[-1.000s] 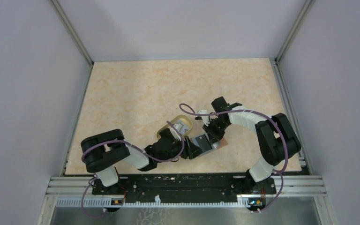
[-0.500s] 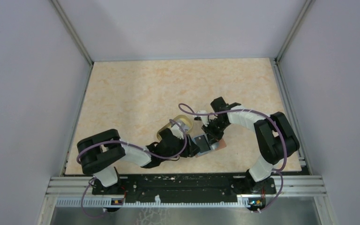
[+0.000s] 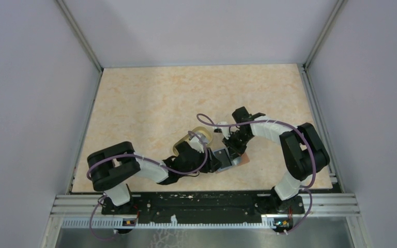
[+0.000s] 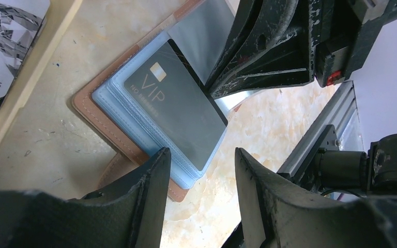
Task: Put the credit cards into the card holder
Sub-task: Insert the credit card into the card holder.
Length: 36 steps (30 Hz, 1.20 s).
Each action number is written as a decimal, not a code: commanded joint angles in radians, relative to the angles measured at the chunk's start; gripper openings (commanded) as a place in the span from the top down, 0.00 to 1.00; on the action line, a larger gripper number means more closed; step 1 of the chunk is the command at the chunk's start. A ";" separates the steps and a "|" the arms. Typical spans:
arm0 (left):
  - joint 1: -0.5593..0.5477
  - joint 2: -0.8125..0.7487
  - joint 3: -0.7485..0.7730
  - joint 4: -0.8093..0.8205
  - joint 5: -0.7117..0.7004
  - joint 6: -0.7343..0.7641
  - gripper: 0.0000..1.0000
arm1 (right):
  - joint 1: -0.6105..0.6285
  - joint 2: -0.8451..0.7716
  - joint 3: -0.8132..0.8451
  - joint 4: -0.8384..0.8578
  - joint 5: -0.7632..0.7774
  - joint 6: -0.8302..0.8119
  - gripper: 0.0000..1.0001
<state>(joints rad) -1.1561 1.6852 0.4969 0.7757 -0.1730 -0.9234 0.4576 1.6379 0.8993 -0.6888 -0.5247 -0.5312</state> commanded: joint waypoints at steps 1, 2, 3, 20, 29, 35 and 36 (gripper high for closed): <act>-0.005 0.014 0.025 0.001 -0.010 -0.006 0.45 | 0.016 0.017 0.029 -0.013 -0.023 -0.004 1.00; -0.005 0.013 0.027 0.003 -0.006 -0.005 0.46 | 0.017 0.018 0.028 -0.013 -0.023 -0.004 1.00; -0.005 0.013 0.027 0.003 -0.006 -0.005 0.46 | 0.016 0.018 0.029 -0.014 -0.024 -0.004 1.00; -0.005 0.011 0.014 0.086 0.002 -0.002 0.46 | 0.018 0.015 0.031 -0.026 -0.045 -0.006 1.00; -0.005 -0.014 -0.008 0.143 0.012 -0.001 0.46 | 0.017 -0.005 0.033 -0.025 -0.056 0.000 1.00; -0.005 -0.001 -0.030 0.219 0.018 -0.012 0.46 | 0.017 -0.011 0.033 -0.029 -0.063 0.002 1.00; -0.005 -0.001 -0.034 0.224 0.017 -0.014 0.46 | 0.016 -0.014 0.034 -0.028 -0.064 0.001 1.00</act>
<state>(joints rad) -1.1561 1.6936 0.4782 0.8921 -0.1673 -0.9241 0.4576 1.6447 0.9058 -0.6983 -0.5312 -0.5312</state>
